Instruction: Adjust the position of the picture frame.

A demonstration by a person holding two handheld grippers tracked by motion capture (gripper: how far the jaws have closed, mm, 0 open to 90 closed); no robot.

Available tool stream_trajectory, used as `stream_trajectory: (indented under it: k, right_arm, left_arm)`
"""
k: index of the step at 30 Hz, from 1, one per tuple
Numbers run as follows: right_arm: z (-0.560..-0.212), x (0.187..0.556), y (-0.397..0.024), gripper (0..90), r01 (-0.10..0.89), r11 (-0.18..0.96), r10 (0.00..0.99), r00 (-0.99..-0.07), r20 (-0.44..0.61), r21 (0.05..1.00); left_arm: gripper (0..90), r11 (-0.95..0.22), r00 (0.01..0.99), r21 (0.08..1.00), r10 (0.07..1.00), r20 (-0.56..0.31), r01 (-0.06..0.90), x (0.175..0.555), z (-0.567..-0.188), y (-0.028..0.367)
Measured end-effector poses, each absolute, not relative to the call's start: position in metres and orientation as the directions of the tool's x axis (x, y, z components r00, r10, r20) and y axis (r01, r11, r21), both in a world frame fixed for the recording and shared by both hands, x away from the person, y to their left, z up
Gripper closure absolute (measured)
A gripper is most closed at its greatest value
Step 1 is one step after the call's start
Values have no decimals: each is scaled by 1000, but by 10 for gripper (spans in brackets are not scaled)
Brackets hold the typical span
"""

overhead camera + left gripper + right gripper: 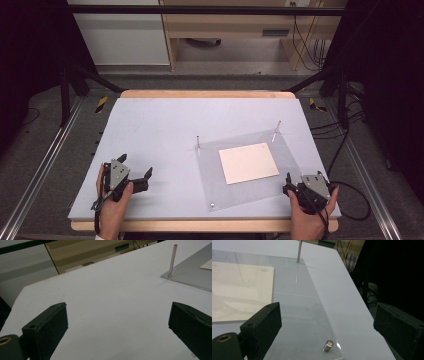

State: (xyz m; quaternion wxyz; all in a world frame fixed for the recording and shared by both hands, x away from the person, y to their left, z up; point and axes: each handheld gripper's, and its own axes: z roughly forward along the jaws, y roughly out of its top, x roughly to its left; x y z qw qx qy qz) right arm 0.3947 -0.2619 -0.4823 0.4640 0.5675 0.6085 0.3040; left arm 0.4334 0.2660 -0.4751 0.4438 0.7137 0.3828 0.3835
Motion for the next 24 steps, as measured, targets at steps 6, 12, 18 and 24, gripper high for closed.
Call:
stream_trajectory:
  k: [6,12,18,24]
  right_arm:
    - [-479,392,-255,88,365,194,967,82,-239,910]
    - [-460,398,-242,67,280,324,939,22,-344,904]
    - [-416,418,-227,69,290,420,907,-100,-409,860]
    - [-399,445,-218,187,322,477,877,-232,-420,818]
  left_arm:
    - [21,-373,455,908,853,256,190,435,-464,252]
    - [23,-360,552,910,811,195,207,442,-443,227]
    - [24,-390,632,889,758,161,241,457,-422,200]
    - [24,-432,685,862,714,146,267,475,-412,180]
